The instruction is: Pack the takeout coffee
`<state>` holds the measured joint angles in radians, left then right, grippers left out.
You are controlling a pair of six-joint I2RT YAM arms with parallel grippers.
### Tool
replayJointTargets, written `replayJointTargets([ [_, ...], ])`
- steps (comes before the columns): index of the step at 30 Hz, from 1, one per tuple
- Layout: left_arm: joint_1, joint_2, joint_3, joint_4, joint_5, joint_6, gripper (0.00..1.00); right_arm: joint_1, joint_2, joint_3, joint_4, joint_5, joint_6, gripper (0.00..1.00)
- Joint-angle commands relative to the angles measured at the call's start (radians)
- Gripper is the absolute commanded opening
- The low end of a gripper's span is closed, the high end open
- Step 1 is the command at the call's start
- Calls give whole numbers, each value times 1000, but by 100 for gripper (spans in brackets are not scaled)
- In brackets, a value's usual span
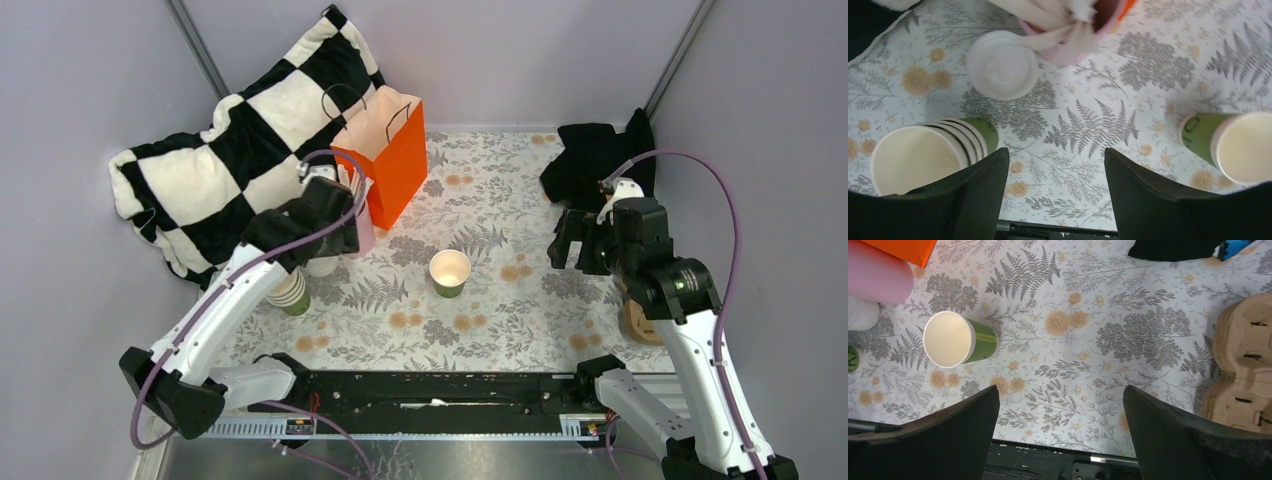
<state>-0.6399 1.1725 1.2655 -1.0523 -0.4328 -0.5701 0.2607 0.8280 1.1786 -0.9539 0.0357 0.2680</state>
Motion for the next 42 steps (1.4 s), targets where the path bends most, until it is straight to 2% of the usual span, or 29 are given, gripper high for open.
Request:
replayJointTargets([
  [1, 214, -17, -7, 73, 200, 115, 72, -3, 16, -5, 50, -76, -3, 100],
  [8, 593, 111, 114, 109, 342, 131, 68, -3, 24, -10, 48, -114, 9, 100],
  [13, 723, 259, 204, 103, 319, 156, 64, -3, 36, 6, 32, -166, 14, 100],
  [17, 741, 369, 239, 74, 323, 257, 56, -3, 36, 18, 14, -191, 12, 100],
  [22, 740, 401, 173, 116, 424, 346, 53, -2, 37, -5, 10, -219, 2, 100],
  [31, 740, 437, 28, 158, 436, 343, 43, 46, 81, -16, 44, -209, -13, 100],
  [36, 739, 460, -3, 185, 405, 343, 37, 77, 102, -9, 55, -195, -25, 100],
  [42, 735, 510, 4, 207, 386, 331, 24, 93, 106, -23, 64, -182, -32, 100],
])
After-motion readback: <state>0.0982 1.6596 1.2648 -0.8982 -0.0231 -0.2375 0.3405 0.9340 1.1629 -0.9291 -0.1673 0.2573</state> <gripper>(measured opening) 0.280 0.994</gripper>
